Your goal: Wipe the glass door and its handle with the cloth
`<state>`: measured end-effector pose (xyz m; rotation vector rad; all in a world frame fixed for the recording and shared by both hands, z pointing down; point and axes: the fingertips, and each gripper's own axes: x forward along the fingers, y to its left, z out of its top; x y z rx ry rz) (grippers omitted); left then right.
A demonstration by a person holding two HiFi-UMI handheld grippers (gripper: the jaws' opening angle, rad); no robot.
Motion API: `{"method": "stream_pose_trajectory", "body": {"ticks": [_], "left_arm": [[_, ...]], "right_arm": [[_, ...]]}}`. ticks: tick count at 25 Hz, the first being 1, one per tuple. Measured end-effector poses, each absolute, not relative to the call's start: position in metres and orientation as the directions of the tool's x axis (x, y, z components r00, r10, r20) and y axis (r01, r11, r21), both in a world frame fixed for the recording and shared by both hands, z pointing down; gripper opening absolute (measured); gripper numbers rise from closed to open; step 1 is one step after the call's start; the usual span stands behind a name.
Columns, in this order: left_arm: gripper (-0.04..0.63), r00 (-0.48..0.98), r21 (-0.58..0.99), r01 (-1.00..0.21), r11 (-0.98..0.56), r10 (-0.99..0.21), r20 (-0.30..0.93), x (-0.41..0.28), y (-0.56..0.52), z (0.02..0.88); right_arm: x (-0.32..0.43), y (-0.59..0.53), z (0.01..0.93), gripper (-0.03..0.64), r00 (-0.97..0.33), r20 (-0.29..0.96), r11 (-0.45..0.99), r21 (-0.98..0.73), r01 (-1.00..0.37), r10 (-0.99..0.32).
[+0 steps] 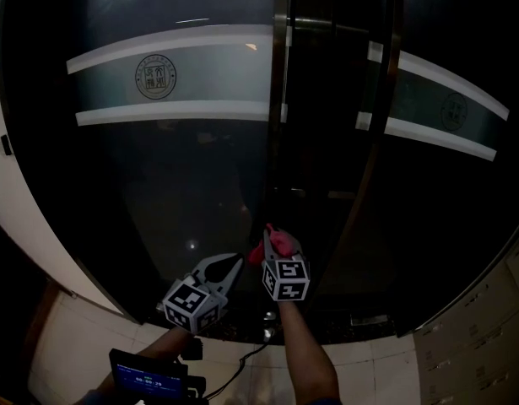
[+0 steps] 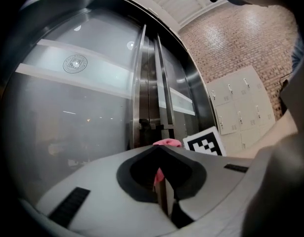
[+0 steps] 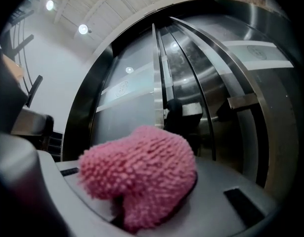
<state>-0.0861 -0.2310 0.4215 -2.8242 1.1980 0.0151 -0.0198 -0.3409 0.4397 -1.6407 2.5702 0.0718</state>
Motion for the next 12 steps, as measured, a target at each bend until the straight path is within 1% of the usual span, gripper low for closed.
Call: {"method": "stream_pose_trajectory", "body": {"ticks": [3,6,12], "left_arm": [[0.005,0.679,-0.026,-0.735,-0.678,-0.734,-0.024,-0.085,-0.245,0.427],[0.005,0.675,-0.025,-0.738,-0.674,-0.738,-0.014,-0.084,-0.251,0.432],[0.005,0.667,-0.02,-0.744,-0.667,-0.745,0.009,-0.086,-0.254,0.441]], "right_arm": [[-0.03,-0.338,0.468,0.058,-0.429,-0.073,0.432,-0.03,-0.901,-0.9],[-0.04,-0.341,0.491,0.058,-0.445,-0.038,0.446,-0.047,-0.894,-0.895],[-0.043,-0.342,0.495,0.058,-0.454,-0.031,0.455,-0.058,-0.888,-0.89]]}}
